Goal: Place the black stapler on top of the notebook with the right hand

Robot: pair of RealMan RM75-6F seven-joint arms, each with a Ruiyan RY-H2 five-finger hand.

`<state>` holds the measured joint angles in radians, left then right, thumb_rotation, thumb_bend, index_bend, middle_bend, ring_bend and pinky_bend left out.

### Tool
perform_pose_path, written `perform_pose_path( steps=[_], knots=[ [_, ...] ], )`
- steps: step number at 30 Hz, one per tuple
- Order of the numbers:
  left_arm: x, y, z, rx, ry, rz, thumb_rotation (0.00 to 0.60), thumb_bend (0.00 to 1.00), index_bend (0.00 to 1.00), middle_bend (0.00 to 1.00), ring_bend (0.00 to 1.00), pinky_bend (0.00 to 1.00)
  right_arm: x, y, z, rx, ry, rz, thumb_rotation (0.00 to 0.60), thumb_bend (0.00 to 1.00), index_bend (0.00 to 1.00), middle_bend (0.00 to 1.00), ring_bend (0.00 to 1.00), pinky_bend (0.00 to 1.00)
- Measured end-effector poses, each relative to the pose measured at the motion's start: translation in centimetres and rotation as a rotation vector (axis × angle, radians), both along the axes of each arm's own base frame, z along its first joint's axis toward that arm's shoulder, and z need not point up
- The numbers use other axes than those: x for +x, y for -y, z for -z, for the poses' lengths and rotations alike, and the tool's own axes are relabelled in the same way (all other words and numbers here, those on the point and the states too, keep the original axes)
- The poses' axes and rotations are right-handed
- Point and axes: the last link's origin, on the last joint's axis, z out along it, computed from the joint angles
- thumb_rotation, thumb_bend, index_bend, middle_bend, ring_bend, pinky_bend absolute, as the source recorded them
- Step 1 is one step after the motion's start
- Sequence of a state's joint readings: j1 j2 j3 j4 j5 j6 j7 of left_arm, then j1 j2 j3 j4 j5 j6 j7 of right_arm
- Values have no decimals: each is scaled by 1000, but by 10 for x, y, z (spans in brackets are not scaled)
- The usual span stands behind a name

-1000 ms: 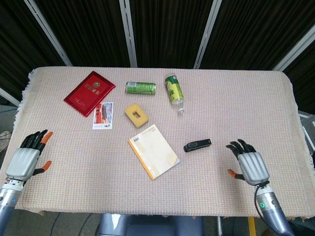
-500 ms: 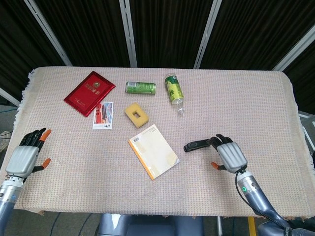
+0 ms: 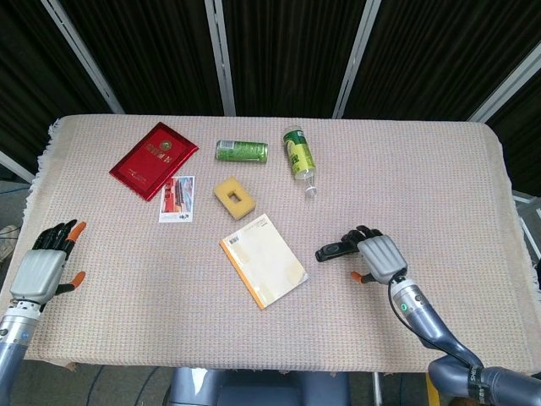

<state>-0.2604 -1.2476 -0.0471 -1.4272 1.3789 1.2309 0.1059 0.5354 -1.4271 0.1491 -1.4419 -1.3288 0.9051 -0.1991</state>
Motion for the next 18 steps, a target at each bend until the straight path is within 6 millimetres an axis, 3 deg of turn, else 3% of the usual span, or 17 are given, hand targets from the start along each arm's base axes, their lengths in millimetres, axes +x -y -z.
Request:
perform_pose_path(
  steps=[18],
  knots=[
    [-6, -5, 1, 6, -9, -28, 600, 309, 0, 0, 0, 90, 3, 27, 25, 58, 1, -3, 600, 229, 314, 280, 185, 310]
  ],
)
